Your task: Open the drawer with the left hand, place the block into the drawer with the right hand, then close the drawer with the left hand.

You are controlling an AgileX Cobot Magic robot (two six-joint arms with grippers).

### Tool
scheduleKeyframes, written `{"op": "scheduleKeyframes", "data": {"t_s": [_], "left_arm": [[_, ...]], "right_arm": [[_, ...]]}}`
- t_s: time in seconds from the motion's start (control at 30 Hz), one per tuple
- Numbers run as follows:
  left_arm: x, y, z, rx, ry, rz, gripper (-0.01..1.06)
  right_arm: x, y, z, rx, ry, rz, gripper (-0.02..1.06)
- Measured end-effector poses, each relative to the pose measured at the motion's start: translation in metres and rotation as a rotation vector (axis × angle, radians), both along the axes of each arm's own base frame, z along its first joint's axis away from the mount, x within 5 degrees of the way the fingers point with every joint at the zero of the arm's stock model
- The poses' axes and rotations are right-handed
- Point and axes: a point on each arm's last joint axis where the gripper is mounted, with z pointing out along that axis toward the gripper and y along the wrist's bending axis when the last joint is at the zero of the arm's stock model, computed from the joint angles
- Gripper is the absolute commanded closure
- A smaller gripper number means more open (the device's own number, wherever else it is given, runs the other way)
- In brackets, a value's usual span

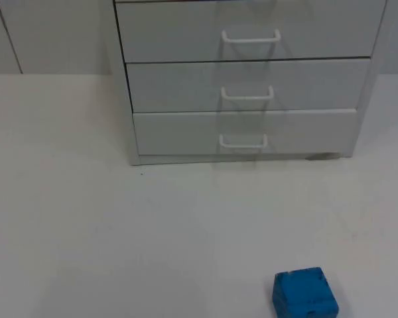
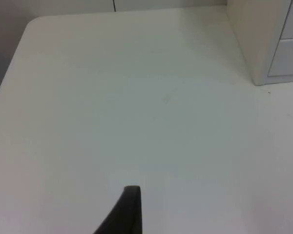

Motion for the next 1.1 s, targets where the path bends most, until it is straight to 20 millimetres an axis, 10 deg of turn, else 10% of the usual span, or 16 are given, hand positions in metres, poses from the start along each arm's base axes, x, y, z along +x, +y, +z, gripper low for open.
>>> {"op": "scheduleKeyframes", "data": {"t_s": [0.27, 0.63, 1.1], "left_arm": [[0.002, 0.0, 0.0, 0.0, 0.005, 0.0, 0.0], [0.048, -0.005, 0.022, -0.061, 0.04, -0.022, 0.0], [0.104, -0.009, 0.005, -0.123, 0.285, -0.021, 0.0]], "right_arm": [[0.006, 0.001, 0.007, 0.007, 0.006, 0.005, -0.01], [0.074, 0.004, 0.039, 0.009, 0.091, 0.008, -0.01], [0.145, 0.007, 0.002, -0.017, 0.423, 0.018, -0.01]]}}
